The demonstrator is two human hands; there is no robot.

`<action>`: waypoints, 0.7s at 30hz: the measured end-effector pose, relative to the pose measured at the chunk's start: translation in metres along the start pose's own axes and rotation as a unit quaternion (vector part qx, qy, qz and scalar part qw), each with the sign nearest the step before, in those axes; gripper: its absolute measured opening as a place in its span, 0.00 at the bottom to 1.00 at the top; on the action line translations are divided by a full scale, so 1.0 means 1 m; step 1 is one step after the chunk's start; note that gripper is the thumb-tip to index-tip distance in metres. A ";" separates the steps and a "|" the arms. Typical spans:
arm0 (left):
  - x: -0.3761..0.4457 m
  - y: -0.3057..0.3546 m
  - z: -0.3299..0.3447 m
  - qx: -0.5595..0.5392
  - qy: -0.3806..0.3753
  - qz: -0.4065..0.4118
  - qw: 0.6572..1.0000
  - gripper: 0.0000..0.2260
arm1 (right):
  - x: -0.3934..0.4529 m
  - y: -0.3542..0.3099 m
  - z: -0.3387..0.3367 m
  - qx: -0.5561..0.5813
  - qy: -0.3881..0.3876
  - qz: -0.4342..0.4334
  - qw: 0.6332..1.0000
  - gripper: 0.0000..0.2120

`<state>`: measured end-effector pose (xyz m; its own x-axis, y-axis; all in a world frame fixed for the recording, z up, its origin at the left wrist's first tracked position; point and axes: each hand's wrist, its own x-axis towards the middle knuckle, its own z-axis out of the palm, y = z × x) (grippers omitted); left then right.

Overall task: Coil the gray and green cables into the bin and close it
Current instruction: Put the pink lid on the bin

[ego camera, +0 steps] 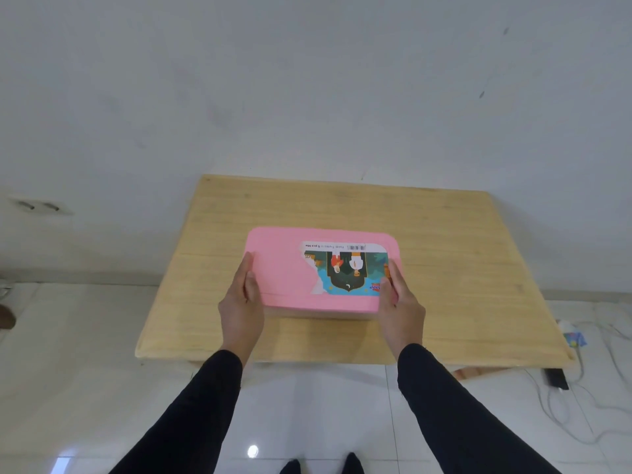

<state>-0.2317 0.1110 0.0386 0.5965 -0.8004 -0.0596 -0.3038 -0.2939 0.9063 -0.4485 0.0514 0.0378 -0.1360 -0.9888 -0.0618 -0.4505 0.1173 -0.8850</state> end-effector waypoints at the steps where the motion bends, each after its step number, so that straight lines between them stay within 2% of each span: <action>1: 0.008 0.005 0.002 0.000 -0.001 0.006 1.000 0.18 | 0.009 -0.005 0.000 -0.001 0.004 -0.006 1.000 0.18; 9: 0.091 0.044 0.045 -0.019 -0.005 0.017 1.000 0.18 | 0.102 -0.029 0.006 0.004 -0.001 -0.001 1.000 0.18; 16: 0.166 0.054 0.102 0.000 -0.002 0.002 1.000 0.18 | 0.199 -0.027 0.021 -0.006 -0.017 0.001 1.000 0.19; 21: 0.199 0.057 0.121 -0.003 0.002 -0.010 1.000 0.18 | 0.238 -0.024 0.033 -0.041 -0.031 0.003 0.999 0.19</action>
<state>-0.2205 -0.1280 0.0280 0.6051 -0.7925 -0.0762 -0.2873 -0.3066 0.9075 -0.4411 -0.1901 0.0296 -0.0850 -0.9917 -0.0970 -0.5207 0.1272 -0.8442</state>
